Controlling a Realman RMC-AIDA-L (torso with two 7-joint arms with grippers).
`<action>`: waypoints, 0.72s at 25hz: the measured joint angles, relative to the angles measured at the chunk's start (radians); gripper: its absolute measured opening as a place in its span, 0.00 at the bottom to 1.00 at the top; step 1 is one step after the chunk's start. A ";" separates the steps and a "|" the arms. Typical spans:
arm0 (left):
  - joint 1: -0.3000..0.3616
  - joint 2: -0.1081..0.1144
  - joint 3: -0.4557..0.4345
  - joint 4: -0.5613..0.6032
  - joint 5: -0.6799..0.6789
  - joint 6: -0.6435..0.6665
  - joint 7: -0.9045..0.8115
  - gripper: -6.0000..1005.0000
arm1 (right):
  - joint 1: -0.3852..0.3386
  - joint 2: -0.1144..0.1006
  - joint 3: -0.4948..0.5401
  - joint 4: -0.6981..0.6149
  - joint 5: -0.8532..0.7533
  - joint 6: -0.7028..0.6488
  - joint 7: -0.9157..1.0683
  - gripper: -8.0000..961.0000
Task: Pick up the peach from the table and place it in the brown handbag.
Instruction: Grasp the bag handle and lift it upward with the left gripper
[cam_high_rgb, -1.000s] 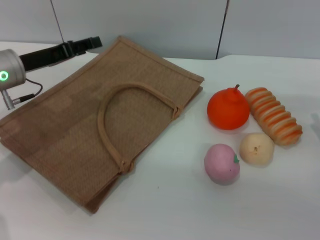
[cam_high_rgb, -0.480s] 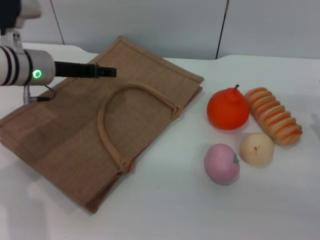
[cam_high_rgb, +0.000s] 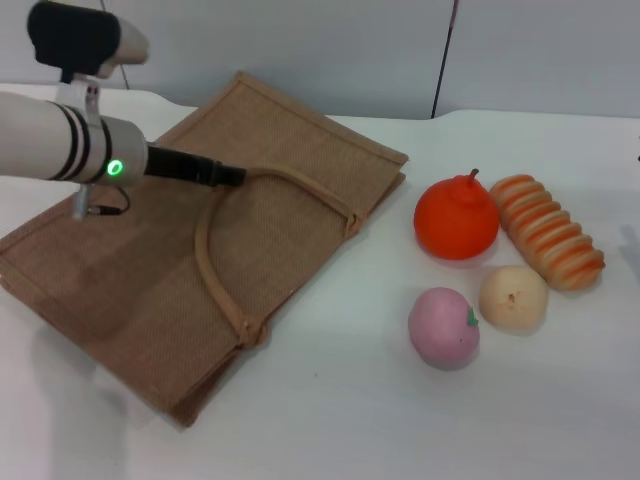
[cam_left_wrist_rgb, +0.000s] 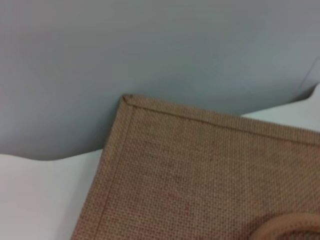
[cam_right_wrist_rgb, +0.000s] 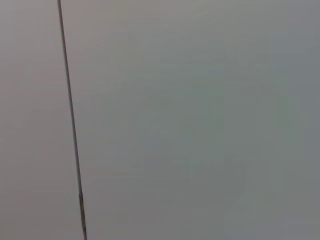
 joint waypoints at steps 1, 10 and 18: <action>-0.002 0.000 0.013 -0.006 0.000 0.009 -0.002 0.67 | 0.000 0.000 0.000 0.000 0.000 0.000 0.000 0.86; -0.008 -0.003 0.117 -0.030 0.002 0.050 0.001 0.66 | 0.001 0.000 0.000 0.000 0.000 0.000 0.000 0.86; -0.014 -0.003 0.129 -0.052 0.003 0.081 0.001 0.65 | 0.001 0.000 0.000 0.000 0.000 0.001 0.000 0.86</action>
